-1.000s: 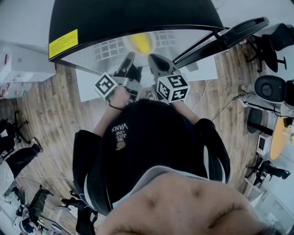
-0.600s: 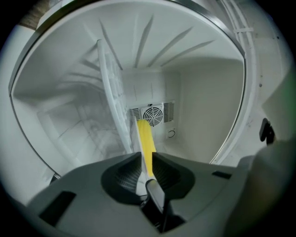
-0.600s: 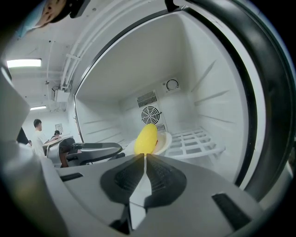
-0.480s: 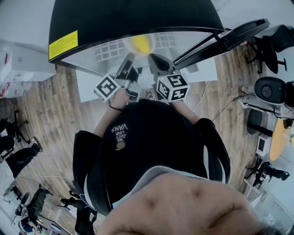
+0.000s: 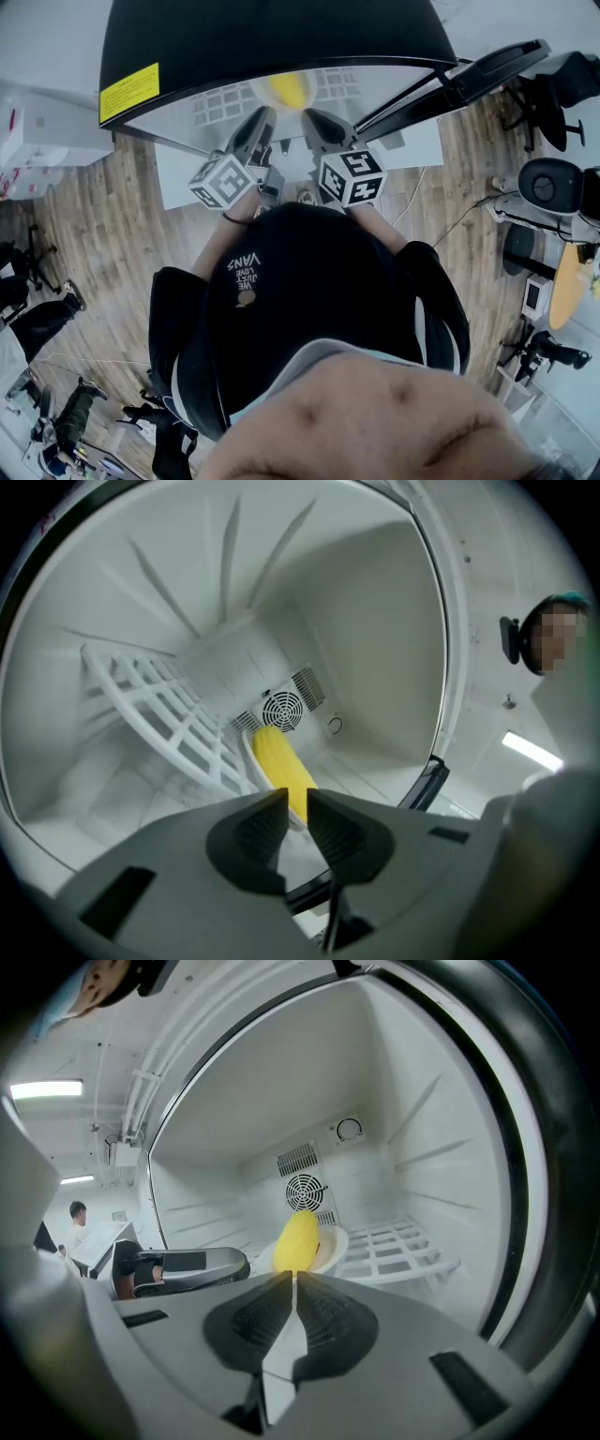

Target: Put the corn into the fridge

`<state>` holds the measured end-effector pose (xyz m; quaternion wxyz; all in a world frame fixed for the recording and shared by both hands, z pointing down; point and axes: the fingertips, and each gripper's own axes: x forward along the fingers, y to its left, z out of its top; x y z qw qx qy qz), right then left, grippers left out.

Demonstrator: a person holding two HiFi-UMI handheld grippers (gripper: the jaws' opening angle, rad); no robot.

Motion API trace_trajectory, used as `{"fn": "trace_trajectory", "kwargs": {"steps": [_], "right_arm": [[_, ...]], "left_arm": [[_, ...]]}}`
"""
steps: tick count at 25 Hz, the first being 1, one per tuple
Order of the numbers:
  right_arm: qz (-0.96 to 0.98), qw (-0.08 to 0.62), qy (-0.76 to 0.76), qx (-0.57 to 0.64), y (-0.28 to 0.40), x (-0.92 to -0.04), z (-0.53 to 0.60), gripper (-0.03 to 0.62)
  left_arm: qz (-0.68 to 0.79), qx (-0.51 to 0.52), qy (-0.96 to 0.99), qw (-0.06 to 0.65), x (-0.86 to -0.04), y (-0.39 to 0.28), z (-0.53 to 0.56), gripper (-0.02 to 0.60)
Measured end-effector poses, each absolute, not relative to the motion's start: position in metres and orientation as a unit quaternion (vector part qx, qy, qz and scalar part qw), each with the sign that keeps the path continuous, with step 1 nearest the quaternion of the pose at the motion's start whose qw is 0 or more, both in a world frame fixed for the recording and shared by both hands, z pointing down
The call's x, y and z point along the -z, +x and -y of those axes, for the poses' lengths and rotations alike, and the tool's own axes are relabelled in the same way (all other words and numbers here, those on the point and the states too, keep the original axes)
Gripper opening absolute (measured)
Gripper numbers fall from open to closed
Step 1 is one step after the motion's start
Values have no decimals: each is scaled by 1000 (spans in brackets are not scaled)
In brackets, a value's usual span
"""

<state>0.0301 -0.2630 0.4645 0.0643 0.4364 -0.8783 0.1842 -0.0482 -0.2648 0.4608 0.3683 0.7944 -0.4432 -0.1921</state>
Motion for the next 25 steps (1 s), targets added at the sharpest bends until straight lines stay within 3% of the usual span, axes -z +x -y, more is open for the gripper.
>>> {"fn": "trace_trajectory", "kwargs": {"steps": [25], "right_arm": [[879,67,437,-180,29,-465,273,25]], "left_arm": [[464,102,824,307,-469,-44,271,55]]}}
